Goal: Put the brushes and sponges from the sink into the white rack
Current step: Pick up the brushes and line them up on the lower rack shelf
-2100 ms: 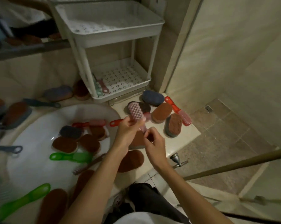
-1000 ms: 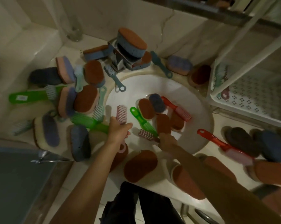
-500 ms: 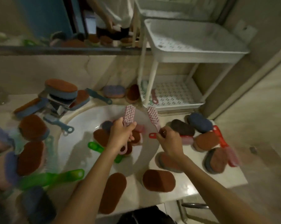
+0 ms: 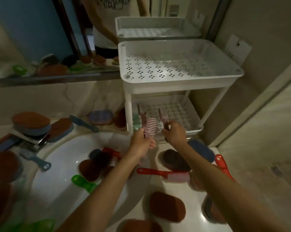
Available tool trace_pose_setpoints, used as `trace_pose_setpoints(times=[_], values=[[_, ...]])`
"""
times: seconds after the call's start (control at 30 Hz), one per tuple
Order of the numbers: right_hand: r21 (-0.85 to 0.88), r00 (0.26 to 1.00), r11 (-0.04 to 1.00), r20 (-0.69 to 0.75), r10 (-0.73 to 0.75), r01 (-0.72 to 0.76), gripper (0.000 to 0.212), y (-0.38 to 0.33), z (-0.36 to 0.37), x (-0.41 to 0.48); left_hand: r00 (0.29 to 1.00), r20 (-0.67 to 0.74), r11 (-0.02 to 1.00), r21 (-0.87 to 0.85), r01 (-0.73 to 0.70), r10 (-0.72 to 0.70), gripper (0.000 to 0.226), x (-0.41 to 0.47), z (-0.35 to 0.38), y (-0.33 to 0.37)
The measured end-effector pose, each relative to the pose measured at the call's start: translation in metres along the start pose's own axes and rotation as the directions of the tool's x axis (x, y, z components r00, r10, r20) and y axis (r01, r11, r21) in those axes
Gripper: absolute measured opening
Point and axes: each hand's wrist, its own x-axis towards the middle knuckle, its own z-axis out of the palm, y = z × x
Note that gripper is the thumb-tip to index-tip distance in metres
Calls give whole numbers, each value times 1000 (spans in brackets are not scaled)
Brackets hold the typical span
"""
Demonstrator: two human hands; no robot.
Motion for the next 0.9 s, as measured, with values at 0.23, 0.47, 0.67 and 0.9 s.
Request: trace_pose_setpoints(times=[0.23,0.47,0.67,0.9], values=[[-169,976,966,127,-175,196,27,-5,28,77,975,-164,982,-140,127,-150,17,43,8,0],[-133,981,982,158,-115,137,43,-17,51,95,957,-187,958,-225,180,-224,23,62,11,1],[-15,981,994,164,-108,112,42,-15,53,98,952,-142,929,-297,220,-271,22,72,14,10],[-1,976,990,168,-138,141,37,-17,38,89,956,-257,986,-127,113,-142,25,70,19,14]])
